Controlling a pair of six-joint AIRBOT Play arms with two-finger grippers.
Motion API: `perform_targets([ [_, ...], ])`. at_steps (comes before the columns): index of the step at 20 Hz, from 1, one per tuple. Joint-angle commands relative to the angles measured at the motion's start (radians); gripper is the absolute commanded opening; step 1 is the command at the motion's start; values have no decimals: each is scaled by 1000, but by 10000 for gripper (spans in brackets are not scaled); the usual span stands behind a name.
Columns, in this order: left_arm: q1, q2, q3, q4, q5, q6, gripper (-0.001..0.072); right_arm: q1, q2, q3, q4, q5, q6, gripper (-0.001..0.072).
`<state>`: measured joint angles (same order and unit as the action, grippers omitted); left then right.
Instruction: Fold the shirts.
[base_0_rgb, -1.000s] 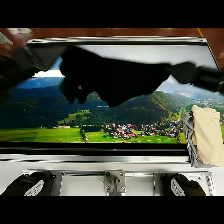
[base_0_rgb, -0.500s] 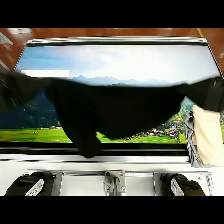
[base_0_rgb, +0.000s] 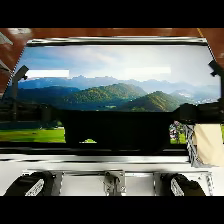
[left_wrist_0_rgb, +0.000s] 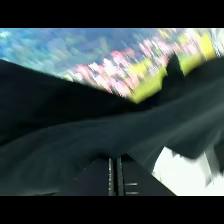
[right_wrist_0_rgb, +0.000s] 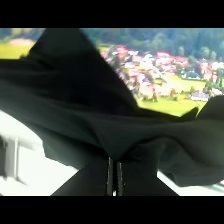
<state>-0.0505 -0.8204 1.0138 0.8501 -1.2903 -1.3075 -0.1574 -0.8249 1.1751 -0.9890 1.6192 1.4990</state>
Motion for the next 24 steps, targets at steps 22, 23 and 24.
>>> perform_targets([
  [22, 266, -422, 138, -50, -118, -55, 292, -292, -363, 8, -119, -148, -195, 634],
  [23, 254, -373, 99, -14, -117, -59, 292, -314, -340, -12, -200, -103, -198, 635],
  [24, 234, -325, 39, -19, -103, -60, 298, -323, -318, -52, -229, -92, -198, 635],
])
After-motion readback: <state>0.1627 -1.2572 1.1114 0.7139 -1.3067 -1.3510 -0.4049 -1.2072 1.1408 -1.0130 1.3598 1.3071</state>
